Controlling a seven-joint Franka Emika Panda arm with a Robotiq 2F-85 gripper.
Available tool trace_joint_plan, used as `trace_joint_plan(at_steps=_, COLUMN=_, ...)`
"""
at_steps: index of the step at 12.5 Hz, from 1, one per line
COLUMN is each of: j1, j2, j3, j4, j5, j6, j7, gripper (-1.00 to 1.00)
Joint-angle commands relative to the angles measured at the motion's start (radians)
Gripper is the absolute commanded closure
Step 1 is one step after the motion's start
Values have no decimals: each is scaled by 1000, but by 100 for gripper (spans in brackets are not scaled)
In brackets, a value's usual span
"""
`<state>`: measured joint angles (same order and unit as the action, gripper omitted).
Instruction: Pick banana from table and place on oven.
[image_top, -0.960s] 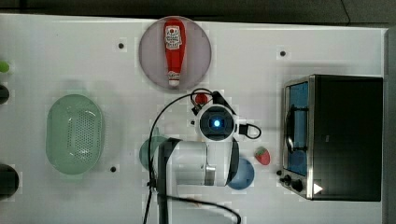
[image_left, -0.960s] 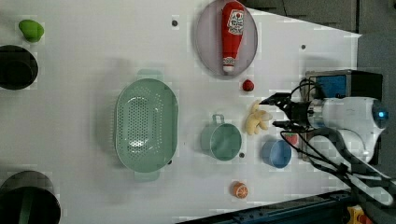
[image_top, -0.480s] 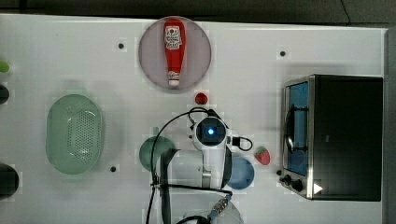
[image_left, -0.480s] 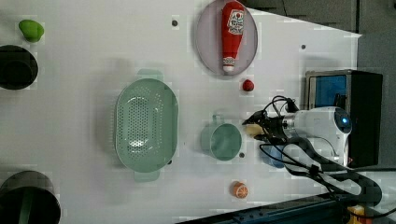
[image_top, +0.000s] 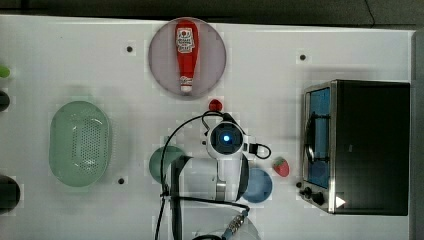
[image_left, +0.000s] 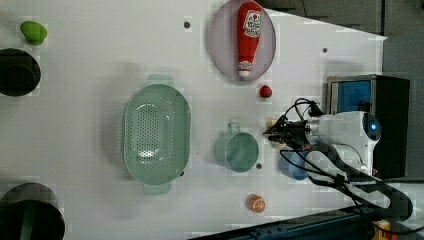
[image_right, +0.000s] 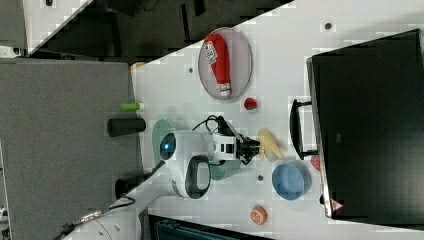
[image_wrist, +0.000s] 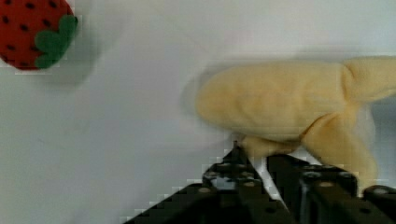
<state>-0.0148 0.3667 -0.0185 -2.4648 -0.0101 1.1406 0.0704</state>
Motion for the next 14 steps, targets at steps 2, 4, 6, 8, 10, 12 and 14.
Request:
trace_joint_plan(at_steps=2, j1=-7, j2=-97, j3=5, j4=16, j5=2, j6=11, j7=26, gripper=62)
trace_joint_plan(at_steps=4, j1=-7, j2=-208, j3=6, j4=24, j5=2, j6=-72, j7=26, gripper=62)
trace_joint_plan(at_steps=6, j1=-6, j2=-348, j3=7, j4=69, j5=2, j6=-259, j7=26, gripper=62)
trace_joint_plan(at_steps=8, j1=-6, j2=-478, j3=9, j4=167, j5=2, j6=-497, j7=26, gripper=62)
trace_joint_plan(at_steps=10, j1=-6, j2=-561, j3=8, j4=283, j5=3, j6=-726, j7=26, gripper=62)
trace_joint_plan(at_steps=12, j1=-8, j2=-596, j3=1, j4=404, j5=2, j6=-883, j7=26, gripper=62)
trace_joint_plan(at_steps=14, j1=-11, j2=-585, j3=-23, j4=495, j5=2, j6=-954, j7=26, gripper=62)
